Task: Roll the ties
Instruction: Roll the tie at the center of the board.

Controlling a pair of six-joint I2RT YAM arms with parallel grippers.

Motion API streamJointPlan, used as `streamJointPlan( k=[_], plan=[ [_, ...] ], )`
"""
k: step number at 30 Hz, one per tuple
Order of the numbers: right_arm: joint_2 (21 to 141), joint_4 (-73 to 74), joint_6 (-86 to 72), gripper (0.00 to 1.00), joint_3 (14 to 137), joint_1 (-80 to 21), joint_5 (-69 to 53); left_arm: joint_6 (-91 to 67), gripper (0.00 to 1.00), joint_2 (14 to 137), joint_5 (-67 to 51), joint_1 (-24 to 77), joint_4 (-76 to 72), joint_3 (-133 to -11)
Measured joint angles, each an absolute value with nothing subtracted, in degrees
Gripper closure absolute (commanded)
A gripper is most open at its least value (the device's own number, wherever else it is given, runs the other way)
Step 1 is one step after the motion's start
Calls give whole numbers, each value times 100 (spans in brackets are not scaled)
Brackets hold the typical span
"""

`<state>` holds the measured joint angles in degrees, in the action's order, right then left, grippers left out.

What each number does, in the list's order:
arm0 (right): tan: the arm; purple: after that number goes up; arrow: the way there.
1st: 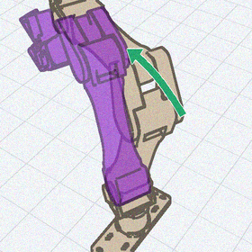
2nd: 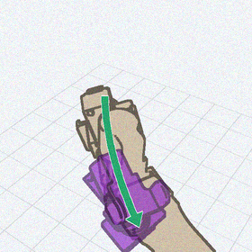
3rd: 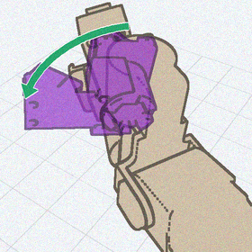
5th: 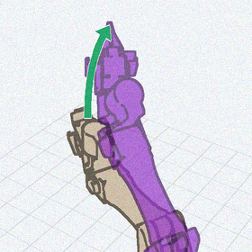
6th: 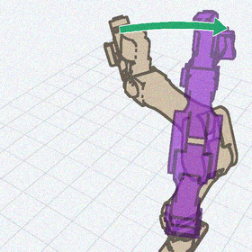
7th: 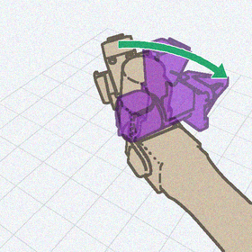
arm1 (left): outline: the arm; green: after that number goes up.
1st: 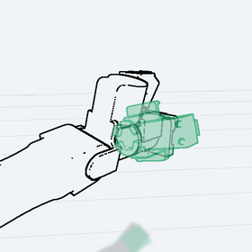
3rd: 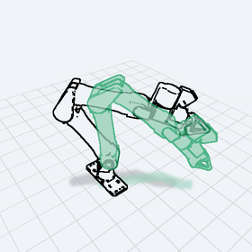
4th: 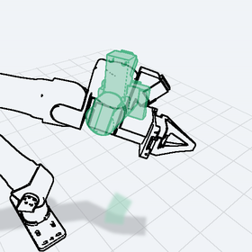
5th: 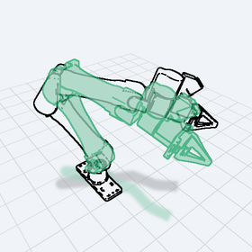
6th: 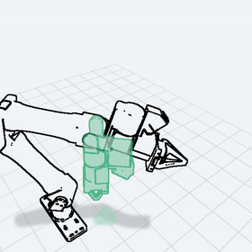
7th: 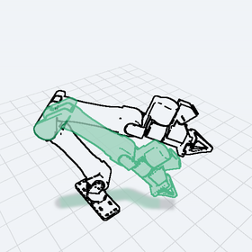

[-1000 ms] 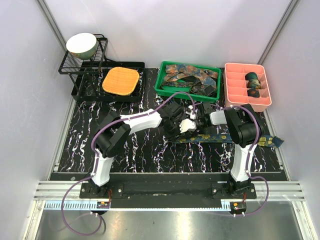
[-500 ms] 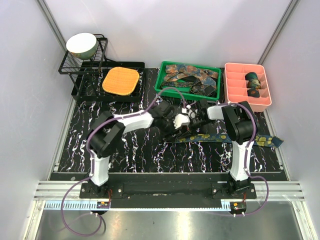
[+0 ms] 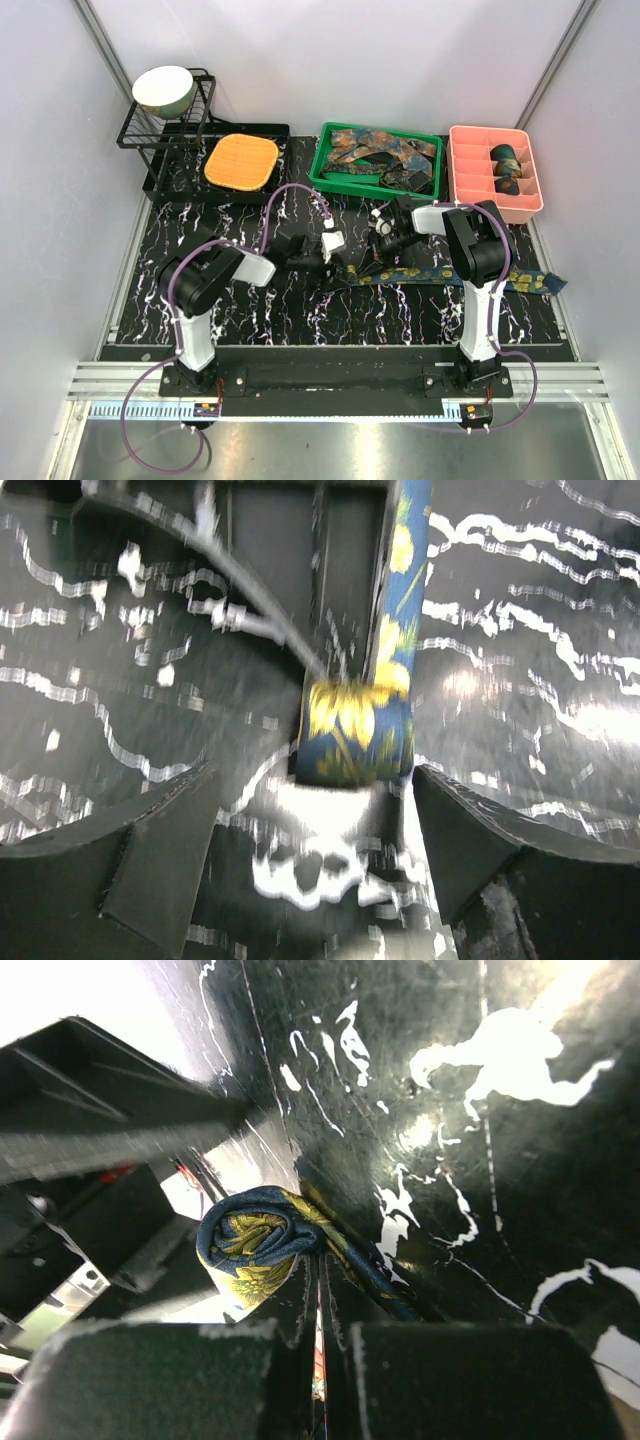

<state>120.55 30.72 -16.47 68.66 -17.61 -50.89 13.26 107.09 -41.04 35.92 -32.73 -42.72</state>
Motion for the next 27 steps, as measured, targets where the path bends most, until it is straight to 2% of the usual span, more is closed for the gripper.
streamJointPlan(
  k=[5, 8, 9, 10, 12, 13, 15, 16, 18, 19, 20, 27],
  plan=[
    [12086, 3192, -1597, 100, 6943, -1765, -5050, 1127, 23, 11128, -4287, 3734, -4152, -4300],
    [12095, 3229, -1575, 100, 6967, -1769, -5043, 1090, 40, 11273, -4357, 3785, -4259, -4431],
    [12095, 3238, -1570, 100, 6971, -1769, -5041, 1107, 51, 11292, -4359, 3795, -4219, -4475],
    [12097, 3242, -1564, 100, 6973, -1769, -5041, 1153, 57, 11299, -4357, 3804, -4150, -4523],
    [12099, 3242, -1562, 100, 6976, -1769, -5043, 1284, 65, 11299, -4445, 3839, -3859, -4622],
    [12099, 3253, -1553, 100, 6982, -1767, -5041, 1369, 73, 11299, -4475, 3857, -3769, -4650],
    [12099, 3297, -1516, 100, 6991, -1756, -5041, 1699, 77, 11268, -4475, 3913, -3269, -4840],
    [12097, 3323, -1494, 94, 7002, -1750, -5041, 1767, 82, 11255, -4471, 3929, -3159, -4884],
    [12099, 3470, -1387, 84, 7091, -1745, -4989, 1975, 85, 11242, -4442, 3959, -2851, -5017],
    [12097, 3542, -1347, 76, 7137, -1745, -4947, 2029, 87, 11242, -4416, 3975, -2779, -5050],
    [12097, 3695, -1262, 74, 7231, -1741, -4871, 2078, 91, 11236, -4370, 3994, -2687, -5094],
    [11764, 4574, -672, 76, 7485, -1345, -4366, 1863, 99, 11233, -3975, 4045, -2399, -5297]
  ],
)
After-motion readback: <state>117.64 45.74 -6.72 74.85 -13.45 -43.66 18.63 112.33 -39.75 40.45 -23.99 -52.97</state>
